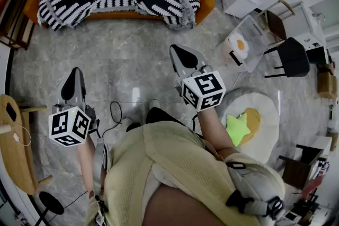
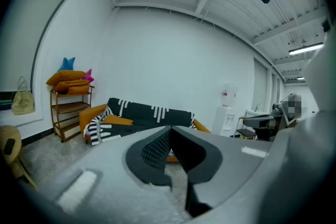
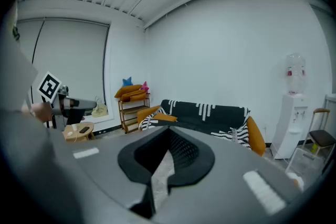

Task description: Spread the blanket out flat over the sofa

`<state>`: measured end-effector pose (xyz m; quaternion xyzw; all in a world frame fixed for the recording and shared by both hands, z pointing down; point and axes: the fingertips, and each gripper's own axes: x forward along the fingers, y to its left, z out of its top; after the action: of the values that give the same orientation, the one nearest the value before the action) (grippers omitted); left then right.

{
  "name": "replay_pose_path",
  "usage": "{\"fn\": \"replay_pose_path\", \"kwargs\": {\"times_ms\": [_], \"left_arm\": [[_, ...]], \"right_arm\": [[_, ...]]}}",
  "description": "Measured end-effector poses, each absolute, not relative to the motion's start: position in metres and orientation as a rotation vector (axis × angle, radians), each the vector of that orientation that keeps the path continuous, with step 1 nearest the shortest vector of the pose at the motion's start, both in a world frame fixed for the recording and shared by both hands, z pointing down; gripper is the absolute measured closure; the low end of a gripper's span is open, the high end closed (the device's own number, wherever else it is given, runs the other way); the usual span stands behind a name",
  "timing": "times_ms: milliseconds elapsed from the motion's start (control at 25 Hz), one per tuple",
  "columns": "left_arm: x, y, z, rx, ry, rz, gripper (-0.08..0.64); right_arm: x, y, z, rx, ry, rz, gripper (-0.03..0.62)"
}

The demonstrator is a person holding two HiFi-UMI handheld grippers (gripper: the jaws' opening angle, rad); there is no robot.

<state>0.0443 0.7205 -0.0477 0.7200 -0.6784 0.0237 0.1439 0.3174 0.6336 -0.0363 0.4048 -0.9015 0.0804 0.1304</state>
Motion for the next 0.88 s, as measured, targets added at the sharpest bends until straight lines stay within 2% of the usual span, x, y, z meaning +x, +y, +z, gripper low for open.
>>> {"fn": "replay_pose_path", "kwargs": {"times_ms": [760, 880], "left_arm": [[0.099, 0.668, -0.023, 2.031, -1.943, 0.086, 0.552], [0.095, 0.663, -0.016, 2.007, -1.942, 0.105, 0.540]], "right_arm": [[0.348, 0.571, -0.007, 1.008, -2.678, 0.285, 0.586], [0.343, 0.563, -0.002, 0.986, -2.681, 0.303, 0.537]]}}
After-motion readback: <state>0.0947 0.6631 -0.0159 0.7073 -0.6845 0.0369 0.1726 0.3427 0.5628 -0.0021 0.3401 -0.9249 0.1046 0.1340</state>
